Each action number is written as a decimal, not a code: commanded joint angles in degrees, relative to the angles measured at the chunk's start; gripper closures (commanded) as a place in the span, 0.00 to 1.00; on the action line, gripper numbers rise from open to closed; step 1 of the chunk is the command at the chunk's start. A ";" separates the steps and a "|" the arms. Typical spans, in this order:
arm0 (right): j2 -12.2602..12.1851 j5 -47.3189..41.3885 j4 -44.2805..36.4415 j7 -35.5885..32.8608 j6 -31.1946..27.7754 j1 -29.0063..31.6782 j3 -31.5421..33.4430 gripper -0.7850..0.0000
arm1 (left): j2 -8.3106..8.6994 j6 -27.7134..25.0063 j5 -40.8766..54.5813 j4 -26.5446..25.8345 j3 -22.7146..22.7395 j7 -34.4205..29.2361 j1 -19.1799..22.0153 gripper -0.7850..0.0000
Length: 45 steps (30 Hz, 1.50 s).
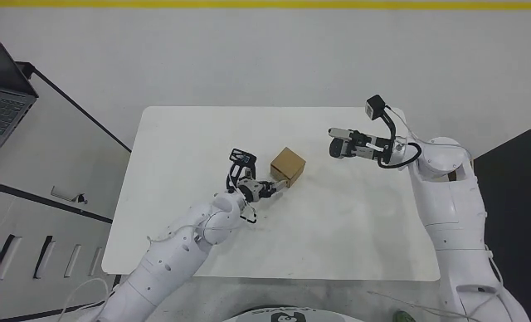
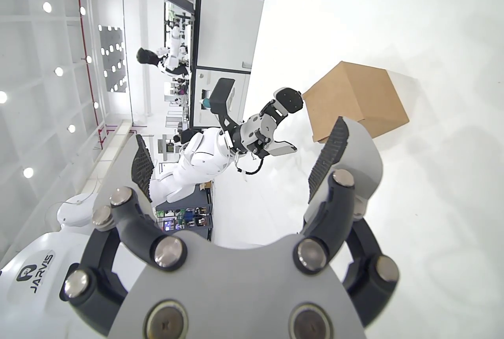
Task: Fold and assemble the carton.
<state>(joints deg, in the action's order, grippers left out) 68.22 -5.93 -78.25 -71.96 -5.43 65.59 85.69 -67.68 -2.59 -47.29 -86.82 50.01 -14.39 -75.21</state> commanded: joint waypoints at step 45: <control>0.00 0.00 0.00 0.00 0.00 0.00 0.00 0.00 | -5.50 -2.38 -18.20 16.92 -8.29 20.85 7.16 0.00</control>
<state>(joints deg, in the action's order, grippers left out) 68.22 -5.93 -78.25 -71.96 -5.43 65.59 85.69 -73.01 -4.67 -65.60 -70.47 41.89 6.36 -68.17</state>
